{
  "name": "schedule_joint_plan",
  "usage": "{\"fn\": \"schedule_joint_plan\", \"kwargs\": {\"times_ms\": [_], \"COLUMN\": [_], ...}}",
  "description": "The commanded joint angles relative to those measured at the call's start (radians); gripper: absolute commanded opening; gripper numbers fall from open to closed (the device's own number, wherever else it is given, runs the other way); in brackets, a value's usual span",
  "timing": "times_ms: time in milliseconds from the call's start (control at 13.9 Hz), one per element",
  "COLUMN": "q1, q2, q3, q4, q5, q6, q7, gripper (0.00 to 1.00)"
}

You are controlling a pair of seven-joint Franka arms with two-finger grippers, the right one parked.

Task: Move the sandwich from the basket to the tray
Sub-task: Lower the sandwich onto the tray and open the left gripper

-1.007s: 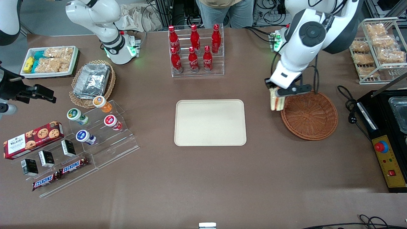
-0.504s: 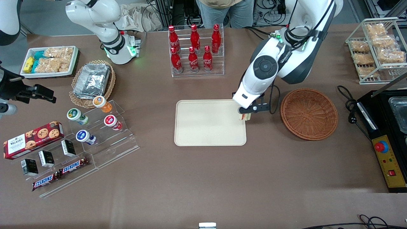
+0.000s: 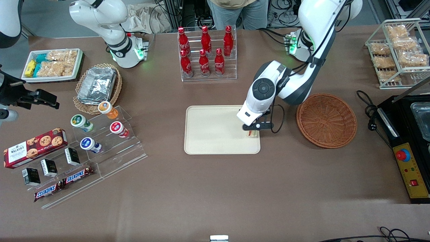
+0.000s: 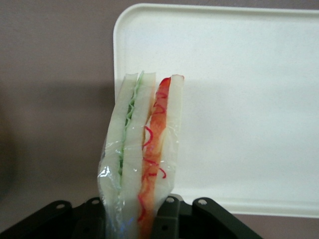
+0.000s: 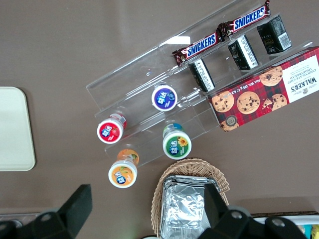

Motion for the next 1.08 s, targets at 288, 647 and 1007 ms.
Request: {"fn": "schedule_joint_plan", "kwargs": {"times_ms": [288, 647, 1007], "q1": [-0.008, -0.007, 0.001], "q2": [0.084, 0.093, 0.087], "q3": [0.006, 0.006, 0.006], "q4": [0.002, -0.004, 0.008], "q5": [0.026, 0.035, 0.041], "q6": [0.099, 0.107, 0.096], "q7": [-0.015, 0.002, 0.002], "gripper": [0.0, 1.0, 1.0]}}
